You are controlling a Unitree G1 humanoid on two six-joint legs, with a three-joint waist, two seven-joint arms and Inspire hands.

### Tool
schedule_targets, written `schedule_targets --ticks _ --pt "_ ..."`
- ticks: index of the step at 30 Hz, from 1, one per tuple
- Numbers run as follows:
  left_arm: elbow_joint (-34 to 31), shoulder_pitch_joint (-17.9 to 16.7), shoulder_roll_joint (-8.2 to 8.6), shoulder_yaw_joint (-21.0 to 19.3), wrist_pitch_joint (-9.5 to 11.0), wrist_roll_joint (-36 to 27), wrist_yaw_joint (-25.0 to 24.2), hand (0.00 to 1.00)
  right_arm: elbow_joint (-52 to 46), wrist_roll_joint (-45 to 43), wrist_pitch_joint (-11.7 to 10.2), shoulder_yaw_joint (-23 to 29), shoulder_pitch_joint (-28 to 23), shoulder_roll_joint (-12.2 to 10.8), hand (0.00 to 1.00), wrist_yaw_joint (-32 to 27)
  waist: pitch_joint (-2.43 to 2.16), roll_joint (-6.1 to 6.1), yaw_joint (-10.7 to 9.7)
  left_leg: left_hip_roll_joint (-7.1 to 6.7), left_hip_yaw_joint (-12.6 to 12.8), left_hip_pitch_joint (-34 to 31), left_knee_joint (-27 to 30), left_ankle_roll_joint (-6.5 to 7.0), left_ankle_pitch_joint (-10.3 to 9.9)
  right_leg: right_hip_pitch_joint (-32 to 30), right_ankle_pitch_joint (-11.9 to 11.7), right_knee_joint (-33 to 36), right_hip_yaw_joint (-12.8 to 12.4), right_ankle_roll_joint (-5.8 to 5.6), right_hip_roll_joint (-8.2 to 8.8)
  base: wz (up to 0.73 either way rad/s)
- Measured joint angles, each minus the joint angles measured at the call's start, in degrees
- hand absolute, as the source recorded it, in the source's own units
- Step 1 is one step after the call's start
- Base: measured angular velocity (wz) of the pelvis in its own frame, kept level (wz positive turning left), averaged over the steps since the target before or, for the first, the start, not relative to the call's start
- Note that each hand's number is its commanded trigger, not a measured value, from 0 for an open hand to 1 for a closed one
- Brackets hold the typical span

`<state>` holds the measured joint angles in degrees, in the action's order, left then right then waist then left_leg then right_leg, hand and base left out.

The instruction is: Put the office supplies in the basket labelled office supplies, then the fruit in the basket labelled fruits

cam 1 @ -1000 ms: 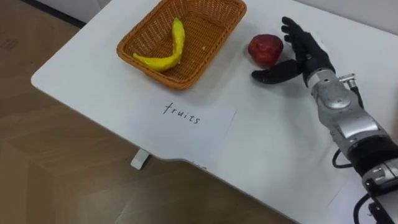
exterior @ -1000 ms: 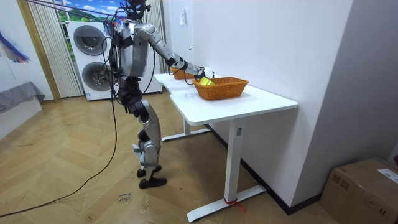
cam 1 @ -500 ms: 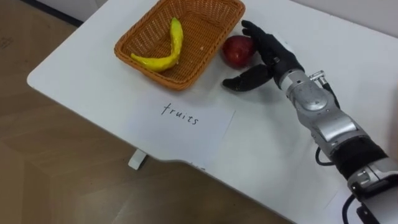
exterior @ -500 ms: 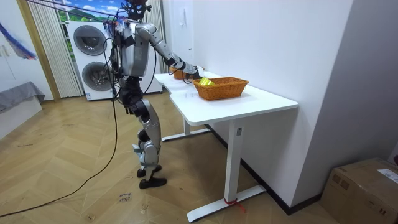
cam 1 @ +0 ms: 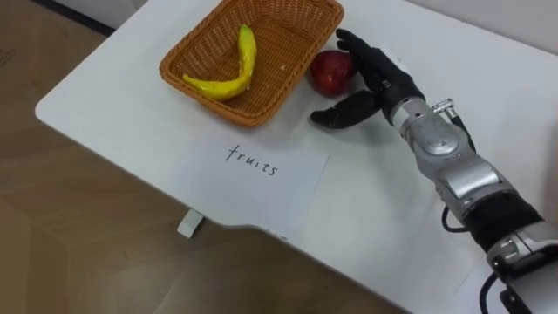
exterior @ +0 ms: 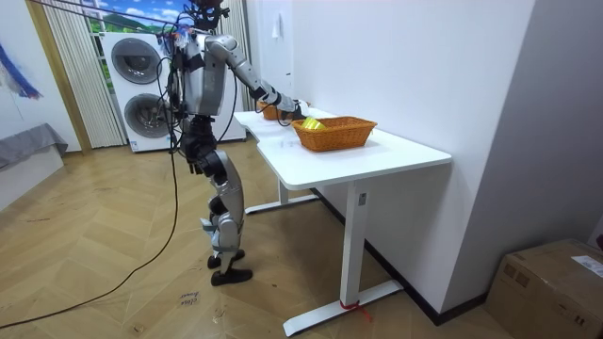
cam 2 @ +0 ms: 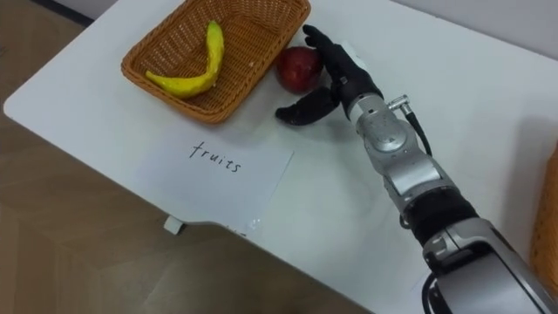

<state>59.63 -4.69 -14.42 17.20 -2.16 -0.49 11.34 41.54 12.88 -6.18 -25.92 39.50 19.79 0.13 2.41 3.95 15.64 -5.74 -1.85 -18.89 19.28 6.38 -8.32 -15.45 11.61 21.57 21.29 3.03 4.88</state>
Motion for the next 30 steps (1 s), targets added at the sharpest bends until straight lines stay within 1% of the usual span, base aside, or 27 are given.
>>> schedule_targets --ticks 6,10,11,13,16,20,26,30 --pt "0.0 0.2 0.00 0.0 0.0 0.0 1.7 0.00 0.3 0.1 0.0 0.0 0.0 0.0 0.00 -0.3 0.07 0.26 0.0 0.00 -0.1 0.0 0.1 0.00 0.0 0.1 0.0 0.0 0.1 0.00 0.01 0.00" --pt "0.1 0.2 -0.04 0.0 0.0 0.0 2.0 0.00 0.9 0.3 -0.1 0.0 0.0 0.0 0.00 -0.2 0.18 0.46 0.1 0.00 -0.2 0.2 0.1 0.00 0.0 0.3 0.0 -0.1 0.2 0.00 -0.01 0.00" --pt "0.1 0.1 -0.04 0.0 0.0 0.0 1.9 0.00 1.1 0.3 -0.1 0.0 0.0 0.1 0.53 -0.2 0.20 0.49 0.1 -0.01 -0.2 0.3 0.0 0.00 0.0 0.4 0.0 -0.1 0.2 0.00 -0.01 0.00" --pt "0.1 0.1 -0.04 0.0 0.0 0.0 1.8 0.00 1.2 0.3 -0.1 0.0 0.0 0.1 1.00 -0.1 0.22 0.48 0.2 -0.01 -0.3 0.3 0.0 0.00 0.0 0.5 0.0 -0.4 0.2 -0.03 -0.08 0.00" --pt "0.1 0.0 -0.03 0.0 0.0 0.0 1.8 0.00 1.1 0.6 -0.4 0.3 0.0 0.1 1.00 -0.1 0.24 0.44 0.1 0.06 -0.4 0.0 0.0 -0.01 0.0 0.6 -0.3 -1.0 0.2 -0.06 -0.35 0.00" --pt "0.1 0.2 -0.04 0.0 0.0 0.0 1.8 0.00 1.1 0.6 -0.4 2.3 0.0 0.9 1.00 -0.8 0.29 0.34 0.2 0.05 -0.6 0.0 0.0 -0.01 0.0 0.5 -0.4 -1.0 0.2 -0.14 -0.41 0.00" --pt "0.1 0.1 -0.04 0.0 0.0 0.1 1.8 0.00 1.3 0.4 -0.8 3.1 0.0 1.3 1.00 -1.5 0.35 0.19 0.5 0.06 -0.7 0.2 -0.7 -0.04 0.0 0.6 -0.5 -1.5 0.2 -0.15 -0.53 0.00" --pt "0.7 0.1 -0.03 0.0 0.0 0.1 1.6 0.00 2.4 0.4 -2.0 3.6 0.1 1.1 1.00 -1.9 0.37 0.16 0.8 0.06 -0.7 0.5 -0.9 -0.05 0.0 0.6 -0.5 -1.8 0.1 -0.19 -0.56 0.00"
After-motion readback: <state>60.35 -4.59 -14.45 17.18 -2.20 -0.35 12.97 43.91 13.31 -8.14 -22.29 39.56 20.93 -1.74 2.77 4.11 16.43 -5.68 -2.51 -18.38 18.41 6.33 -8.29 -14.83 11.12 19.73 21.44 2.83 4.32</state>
